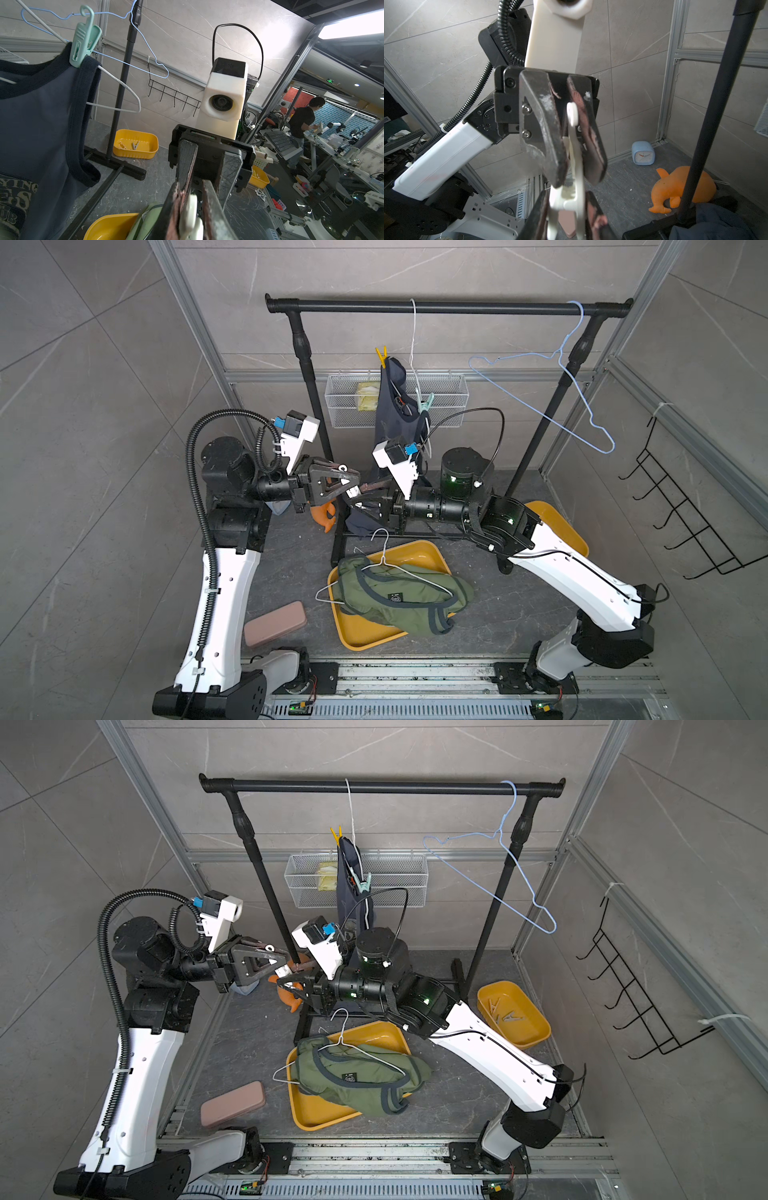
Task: Remove the clothespins securing tank tops to the hanger
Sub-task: Place the clothespin in the basket.
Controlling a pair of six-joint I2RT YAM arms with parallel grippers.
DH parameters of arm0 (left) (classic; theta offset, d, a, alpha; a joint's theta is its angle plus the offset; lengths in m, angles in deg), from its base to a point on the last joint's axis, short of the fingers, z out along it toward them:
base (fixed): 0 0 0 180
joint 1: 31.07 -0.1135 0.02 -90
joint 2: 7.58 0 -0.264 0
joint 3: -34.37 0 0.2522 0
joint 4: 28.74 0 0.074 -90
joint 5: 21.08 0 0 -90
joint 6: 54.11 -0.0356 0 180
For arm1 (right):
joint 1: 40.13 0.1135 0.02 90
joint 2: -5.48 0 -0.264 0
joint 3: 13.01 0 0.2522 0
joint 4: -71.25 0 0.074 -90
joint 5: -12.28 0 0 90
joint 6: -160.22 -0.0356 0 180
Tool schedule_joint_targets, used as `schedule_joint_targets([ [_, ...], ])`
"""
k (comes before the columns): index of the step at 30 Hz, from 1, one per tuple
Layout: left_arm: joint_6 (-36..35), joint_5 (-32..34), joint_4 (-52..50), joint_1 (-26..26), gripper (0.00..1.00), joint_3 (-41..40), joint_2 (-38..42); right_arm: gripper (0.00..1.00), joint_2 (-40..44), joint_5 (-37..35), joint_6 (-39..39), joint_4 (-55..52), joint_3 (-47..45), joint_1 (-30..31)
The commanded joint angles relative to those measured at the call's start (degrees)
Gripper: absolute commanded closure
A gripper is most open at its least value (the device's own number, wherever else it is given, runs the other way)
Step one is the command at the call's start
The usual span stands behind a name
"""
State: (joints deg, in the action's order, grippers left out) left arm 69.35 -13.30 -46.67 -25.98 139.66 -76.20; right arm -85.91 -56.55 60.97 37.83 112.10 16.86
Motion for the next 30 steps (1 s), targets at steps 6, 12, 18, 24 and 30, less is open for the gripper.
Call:
schedule_joint_targets([
  [6,0.03,-1.46,2.05,0.89,0.71,0.24,1.05,1.00,0.89,-2.95,0.40,3.80,-2.66,-0.20],
  [12,0.07,-1.67,2.06,0.85,0.56,0.50,1.10,1.00,1.48,-3.19,0.37,4.50,-3.66,-0.21],
  [18,-0.46,-2.48,2.14,0.87,0.34,0.63,1.29,1.00,1.82,-4.21,0.19,5.25,-5.02,-0.17],
  [24,-5.26,-2.84,-3.14,0.52,0.21,3.65,1.21,1.00,3.74,-6.48,-0.15,6.20,-9.39,-0.18],
  [30,-15.01,0.39,-14.66,-0.90,0.20,8.14,1.29,1.00,8.55,-10.25,-0.62,7.23,-18.72,-0.20],
])
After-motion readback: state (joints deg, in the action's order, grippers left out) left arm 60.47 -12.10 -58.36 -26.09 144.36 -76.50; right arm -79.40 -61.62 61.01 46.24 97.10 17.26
